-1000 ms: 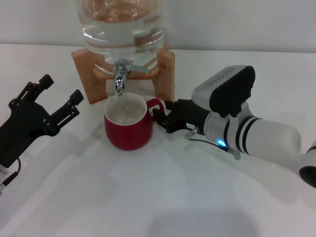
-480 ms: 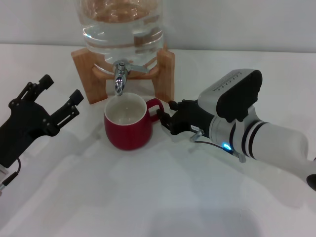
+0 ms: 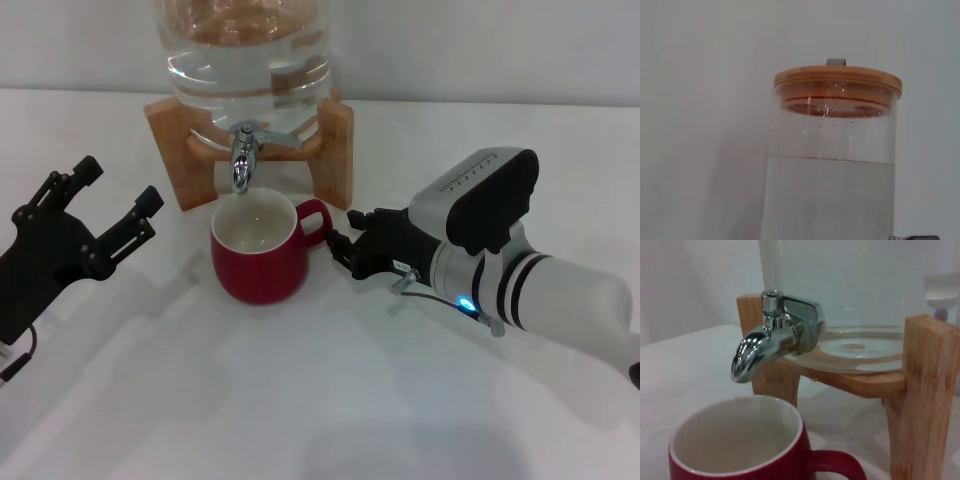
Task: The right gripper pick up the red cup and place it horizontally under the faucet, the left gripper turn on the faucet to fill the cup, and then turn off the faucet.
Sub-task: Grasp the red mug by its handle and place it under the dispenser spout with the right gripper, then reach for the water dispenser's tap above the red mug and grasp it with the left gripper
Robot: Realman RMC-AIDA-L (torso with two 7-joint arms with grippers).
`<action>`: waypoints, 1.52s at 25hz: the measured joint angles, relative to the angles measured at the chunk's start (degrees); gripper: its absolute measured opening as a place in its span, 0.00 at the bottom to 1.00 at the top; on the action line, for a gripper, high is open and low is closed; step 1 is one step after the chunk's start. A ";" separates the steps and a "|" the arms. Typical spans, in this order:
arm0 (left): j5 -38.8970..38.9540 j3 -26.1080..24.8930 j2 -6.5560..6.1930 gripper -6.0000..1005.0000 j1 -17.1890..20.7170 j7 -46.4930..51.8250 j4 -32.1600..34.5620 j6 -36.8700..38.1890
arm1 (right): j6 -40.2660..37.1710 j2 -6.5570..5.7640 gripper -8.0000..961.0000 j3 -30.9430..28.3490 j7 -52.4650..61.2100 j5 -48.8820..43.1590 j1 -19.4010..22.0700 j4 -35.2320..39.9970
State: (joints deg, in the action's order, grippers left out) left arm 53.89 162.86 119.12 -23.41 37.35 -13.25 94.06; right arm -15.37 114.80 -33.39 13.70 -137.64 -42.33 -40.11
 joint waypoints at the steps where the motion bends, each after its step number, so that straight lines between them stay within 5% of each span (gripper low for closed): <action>1: 0.03 0.00 -0.01 0.88 0.02 0.00 -0.02 -0.02 | -0.01 -0.02 0.38 -0.03 0.00 -0.09 0.19 -0.06; 29: 0.21 0.00 -0.02 0.88 0.13 0.00 -0.02 -0.01 | -0.45 -1.24 0.38 -11.41 0.02 -14.65 11.04 -5.85; 38: 2.10 0.00 -0.02 0.88 0.08 0.00 -0.12 -0.01 | -11.55 -0.17 0.38 -20.91 -0.18 -24.67 18.71 -4.08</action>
State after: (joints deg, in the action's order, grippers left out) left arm 55.99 162.86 119.09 -23.33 37.35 -13.36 94.04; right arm -26.92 114.63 -54.30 13.51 -162.31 -23.63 -44.19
